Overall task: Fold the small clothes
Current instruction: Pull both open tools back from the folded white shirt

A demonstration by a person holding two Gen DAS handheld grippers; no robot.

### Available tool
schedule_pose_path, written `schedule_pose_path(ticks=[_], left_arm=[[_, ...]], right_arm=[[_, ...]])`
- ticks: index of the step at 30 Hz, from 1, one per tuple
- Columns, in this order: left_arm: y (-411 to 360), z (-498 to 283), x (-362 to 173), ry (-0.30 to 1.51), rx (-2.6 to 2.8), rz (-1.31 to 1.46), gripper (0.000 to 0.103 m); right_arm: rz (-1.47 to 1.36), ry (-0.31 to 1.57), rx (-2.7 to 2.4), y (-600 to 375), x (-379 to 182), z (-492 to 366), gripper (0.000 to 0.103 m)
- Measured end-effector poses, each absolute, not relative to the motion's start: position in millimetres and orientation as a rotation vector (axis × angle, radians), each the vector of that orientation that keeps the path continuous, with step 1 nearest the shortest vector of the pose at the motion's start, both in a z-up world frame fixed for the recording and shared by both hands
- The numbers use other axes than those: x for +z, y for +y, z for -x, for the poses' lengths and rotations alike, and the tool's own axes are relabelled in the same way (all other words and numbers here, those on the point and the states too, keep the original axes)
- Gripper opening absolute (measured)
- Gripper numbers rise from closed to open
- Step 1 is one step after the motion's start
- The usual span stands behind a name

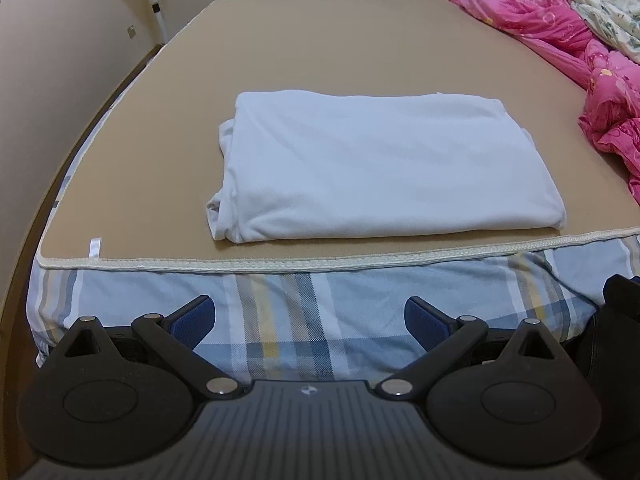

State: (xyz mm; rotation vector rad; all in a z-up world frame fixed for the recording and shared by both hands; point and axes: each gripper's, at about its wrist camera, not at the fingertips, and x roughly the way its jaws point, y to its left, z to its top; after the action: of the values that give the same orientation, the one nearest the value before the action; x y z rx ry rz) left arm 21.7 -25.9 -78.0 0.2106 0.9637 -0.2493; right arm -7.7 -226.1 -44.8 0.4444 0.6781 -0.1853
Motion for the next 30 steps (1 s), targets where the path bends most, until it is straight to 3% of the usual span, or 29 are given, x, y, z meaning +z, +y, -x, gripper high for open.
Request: schedule_pose_path(ticks=[30], left_arm=[[-46, -35, -88, 0.979, -0.256, -0.247, 0.102]], right_arm=[[-0.546, 0.731, -0.245, -248, -70, 1, 0.087]])
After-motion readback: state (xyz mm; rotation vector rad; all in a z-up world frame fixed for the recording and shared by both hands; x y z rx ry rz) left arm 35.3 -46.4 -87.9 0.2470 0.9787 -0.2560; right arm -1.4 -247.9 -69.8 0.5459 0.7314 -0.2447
